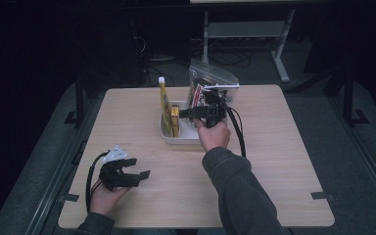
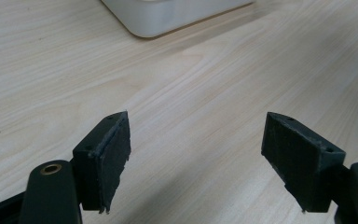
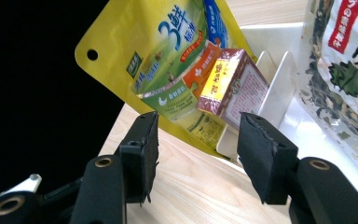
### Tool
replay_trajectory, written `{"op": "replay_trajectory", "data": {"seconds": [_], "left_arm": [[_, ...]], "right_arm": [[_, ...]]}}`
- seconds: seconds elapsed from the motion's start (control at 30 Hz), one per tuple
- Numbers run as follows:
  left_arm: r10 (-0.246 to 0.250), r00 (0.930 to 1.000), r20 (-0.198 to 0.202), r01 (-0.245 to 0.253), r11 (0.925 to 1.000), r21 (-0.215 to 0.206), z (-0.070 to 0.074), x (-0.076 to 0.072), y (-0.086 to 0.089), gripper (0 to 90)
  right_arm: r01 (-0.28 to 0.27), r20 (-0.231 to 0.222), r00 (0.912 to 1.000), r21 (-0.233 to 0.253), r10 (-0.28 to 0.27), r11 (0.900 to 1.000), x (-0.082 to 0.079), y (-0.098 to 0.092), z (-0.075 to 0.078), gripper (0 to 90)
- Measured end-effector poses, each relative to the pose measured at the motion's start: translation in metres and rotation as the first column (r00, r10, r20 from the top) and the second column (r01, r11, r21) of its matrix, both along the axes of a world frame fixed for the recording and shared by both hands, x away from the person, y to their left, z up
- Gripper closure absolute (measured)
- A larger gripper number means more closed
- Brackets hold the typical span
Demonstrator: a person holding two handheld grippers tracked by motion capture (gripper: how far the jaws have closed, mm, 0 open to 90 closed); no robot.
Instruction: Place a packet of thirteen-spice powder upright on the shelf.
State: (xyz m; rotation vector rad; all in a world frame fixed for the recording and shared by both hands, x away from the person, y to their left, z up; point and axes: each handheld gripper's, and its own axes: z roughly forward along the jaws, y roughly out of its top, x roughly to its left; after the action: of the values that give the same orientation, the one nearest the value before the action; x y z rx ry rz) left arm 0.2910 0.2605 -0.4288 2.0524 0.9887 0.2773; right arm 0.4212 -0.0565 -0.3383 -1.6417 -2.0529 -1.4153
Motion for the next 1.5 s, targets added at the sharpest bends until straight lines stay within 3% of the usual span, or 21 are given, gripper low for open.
{"op": "replay_trajectory", "data": {"seconds": [0.3,0.5,0.8,1.5], "left_arm": [[0.000,1.0000,-0.001,0.000,1.0000,0.000,0.000,0.001,0.001,23.3],[0.000,1.0000,0.002,0.000,1.0000,0.001,0.001,0.000,0.000,23.3],[-0.004,1.0000,-0.001,0.004,1.0000,0.000,0.000,0.000,-0.001,23.3],[-0.006,1.0000,-0.003,0.006,1.0000,-0.002,-0.001,0.000,-0.001,22.7]], "right_arm": [[-0.017,-0.005,0.9998,-0.004,0.017,1.000,-0.001,-0.004,-0.004,46.6],[-0.011,0.003,0.9999,0.003,0.011,1.000,-0.007,-0.019,-0.002,46.0],[-0.012,-0.009,0.9999,0.038,0.013,0.999,-0.016,-0.044,-0.014,44.6],[-0.036,-0.039,0.9985,0.070,0.038,0.997,-0.031,-0.071,-0.037,43.0]]}}
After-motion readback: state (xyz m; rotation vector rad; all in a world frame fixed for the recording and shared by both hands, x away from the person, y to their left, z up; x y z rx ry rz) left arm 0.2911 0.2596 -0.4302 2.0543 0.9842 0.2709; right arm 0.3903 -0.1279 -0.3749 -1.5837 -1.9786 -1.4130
